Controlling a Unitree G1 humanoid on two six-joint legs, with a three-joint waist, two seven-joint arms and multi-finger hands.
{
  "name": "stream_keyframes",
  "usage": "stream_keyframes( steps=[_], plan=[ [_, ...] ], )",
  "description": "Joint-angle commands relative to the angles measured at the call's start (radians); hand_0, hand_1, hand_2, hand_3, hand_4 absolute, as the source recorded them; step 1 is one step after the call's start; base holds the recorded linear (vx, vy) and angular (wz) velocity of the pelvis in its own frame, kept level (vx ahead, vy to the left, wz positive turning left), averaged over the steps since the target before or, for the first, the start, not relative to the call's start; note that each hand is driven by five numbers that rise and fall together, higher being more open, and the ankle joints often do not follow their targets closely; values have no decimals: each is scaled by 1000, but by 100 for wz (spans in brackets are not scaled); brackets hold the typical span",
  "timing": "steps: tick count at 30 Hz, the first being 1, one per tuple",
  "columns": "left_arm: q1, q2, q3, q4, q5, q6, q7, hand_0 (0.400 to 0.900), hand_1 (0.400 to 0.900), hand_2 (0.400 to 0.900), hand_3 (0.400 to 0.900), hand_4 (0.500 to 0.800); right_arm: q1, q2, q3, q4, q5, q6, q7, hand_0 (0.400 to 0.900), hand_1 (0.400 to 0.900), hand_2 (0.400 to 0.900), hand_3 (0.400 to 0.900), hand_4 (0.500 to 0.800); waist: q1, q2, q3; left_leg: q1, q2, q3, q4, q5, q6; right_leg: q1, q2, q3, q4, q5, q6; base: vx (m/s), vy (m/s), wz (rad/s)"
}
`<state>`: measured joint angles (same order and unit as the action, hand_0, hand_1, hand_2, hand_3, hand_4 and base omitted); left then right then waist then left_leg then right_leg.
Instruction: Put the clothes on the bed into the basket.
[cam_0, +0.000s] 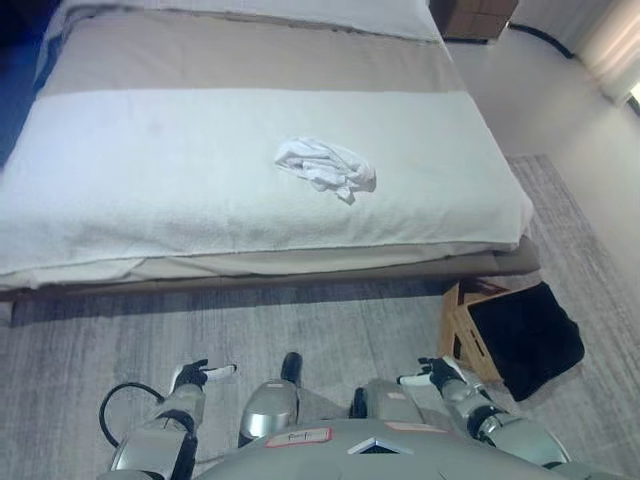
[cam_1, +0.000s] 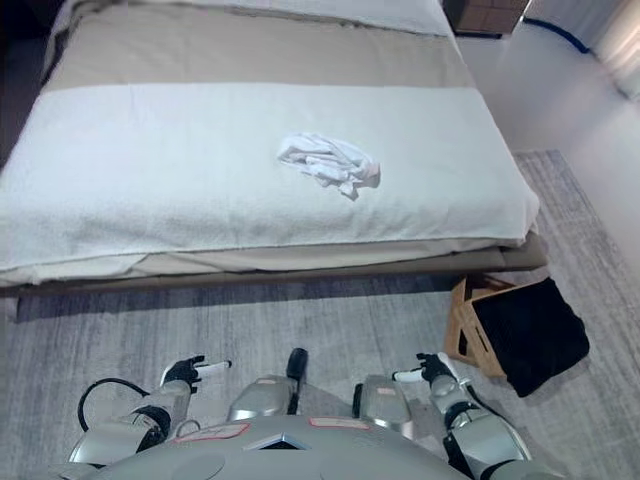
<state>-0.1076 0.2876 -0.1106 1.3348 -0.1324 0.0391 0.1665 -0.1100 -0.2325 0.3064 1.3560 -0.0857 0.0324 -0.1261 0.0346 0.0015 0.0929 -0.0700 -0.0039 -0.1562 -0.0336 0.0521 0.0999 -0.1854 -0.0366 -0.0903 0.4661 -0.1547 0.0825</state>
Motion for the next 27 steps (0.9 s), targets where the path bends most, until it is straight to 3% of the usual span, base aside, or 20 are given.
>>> stream_keyframes(
  steps=[1, 4, 7, 10, 12, 14, 15, 17, 18, 19, 20, 22, 23, 25, 27],
  plan=[
    [34, -2, -8, 26, 30, 3, -3, 900, 900, 900, 900, 800, 59, -44, -21, 13, 22, 31, -25, 900, 900, 900, 900, 800, -18, -29, 45, 80, -72, -40, -54, 49, -83, 9, 7, -36, -311, 200, 1, 402, -33, 21],
    [48, -28, -2, 49, 48, 3, -12, 900, 900, 900, 900, 800, 69, -45, -38, 21, 18, 38, -26, 900, 900, 900, 900, 800, -45, -30, 59, 152, -75, -56, -54, -11, -78, -80, -36, -13, -461, 323, 43, 436, -43, 23],
    [69, -43, 11, 65, 60, 3, -19, 900, 900, 900, 900, 800, 82, -42, -53, 28, 18, 41, -25, 900, 900, 900, 900, 800, -59, -34, 76, 226, -79, -83, -54, -64, -80, -115, -57, 20, -514, 374, 67, 461, -102, 38],
    [87, -43, 27, 81, 68, 8, -26, 900, 900, 900, 900, 800, 97, -46, -68, 30, 14, 46, -18, 900, 900, 900, 900, 800, -67, -50, 70, 291, -71, -100, -54, -115, -91, -111, -83, 11, -507, 402, 81, 368, -172, 42],
    [98, -37, 32, 96, 85, 18, -30, 900, 900, 900, 900, 800, 102, -52, -72, 27, 13, 48, -13, 900, 900, 900, 900, 800, -67, -57, 35, 346, -52, -122, -54, -159, -104, -98, -101, -39, -442, 382, 69, 473, -317, 44],
    [95, -36, 37, 93, 78, 16, -24, 900, 900, 900, 900, 800, 97, -61, -72, 22, 17, 40, -13, 900, 900, 900, 900, 800, -74, -55, 31, 366, -38, -122, -54, -176, -107, -86, -95, -41, -433, 384, 58, 431, -323, 33],
    [104, -42, 41, 91, 57, 18, -18, 900, 900, 900, 900, 800, 84, -70, -75, 18, 20, 43, -15, 900, 900, 900, 900, 800, -86, -33, -3, 389, 14, -122, -54, -174, -134, -81, -72, -56, -375, 346, 38, 574, -434, 43],
    [102, -53, 38, 77, 41, 12, -12, 900, 900, 900, 900, 800, 82, -85, -82, 4, 47, 24, -25, 900, 900, 900, 900, 800, -87, -12, -2, 348, 41, -112, 72, -136, -152, -52, -43, -68, -352, 297, 10, 366, -298, 25],
    [101, -53, 38, 78, 41, 12, -12, 900, 900, 900, 900, 800, 81, -85, -82, 4, 47, 24, -25, 900, 900, 900, 900, 800, -90, -17, -5, 342, 36, -116, 73, -132, -152, -55, -49, -69, -353, 300, 11, 174, -189, 4],
    [98, -64, 27, 69, 40, 10, -11, 900, 900, 900, 900, 800, 68, -89, -74, -4, 51, 21, -30, 900, 900, 900, 900, 800, -83, -14, 1, 296, 31, -97, 169, -94, -163, -28, -42, -76, -359, 280, 2, 236, -323, 28],
    [73, -79, -25, 47, 26, 1, -23, 900, 900, 900, 900, 800, -94, -136, -37, -6, 95, 33, -20, 900, 900, 900, 900, 800, -37, -24, 29, 182, 12, -85, 361, -9, -180, 43, -38, -76, -381, 257, -20, 305, -452, 27],
    [69, -87, -35, 41, 30, 2, -12, 900, 900, 900, 900, 800, -26, -101, -32, -13, 82, 16, -51, 900, 900, 900, 900, 800, -17, -46, 60, 73, -30, -48, 498, 20, -171, 87, -52, -80, -399, 239, -40, 195, -353, 5],
    [70, -92, -39, 46, 32, 9, -10, 900, 900, 900, 900, 800, -19, -98, -32, -14, 77, 19, -56, 900, 900, 900, 900, 800, -14, -51, 65, 34, -31, -3, 508, 9, -163, 103, -54, -79, -407, 230, -44, 161, -219, -17],
    [76, -89, -34, 33, 17, 7, -4, 900, 900, 900, 900, 800, -7, -99, -35, -19, 70, 25, -60, 900, 900, 900, 900, 800, 5, -52, 72, -61, -68, 56, 456, -35, -145, 141, -49, -64, -426, 213, -46, 242, -145, -28],
    [85, -87, -20, 35, 13, 7, -3, 900, 900, 900, 900, 800, 3, -97, -31, -16, 54, 29, -57, 900, 900, 900, 900, 800, 21, -32, 64, -89, -60, 92, 287, -36, -132, 171, -26, -53, -437, 191, -38, 330, -37, -40]
  ],
)
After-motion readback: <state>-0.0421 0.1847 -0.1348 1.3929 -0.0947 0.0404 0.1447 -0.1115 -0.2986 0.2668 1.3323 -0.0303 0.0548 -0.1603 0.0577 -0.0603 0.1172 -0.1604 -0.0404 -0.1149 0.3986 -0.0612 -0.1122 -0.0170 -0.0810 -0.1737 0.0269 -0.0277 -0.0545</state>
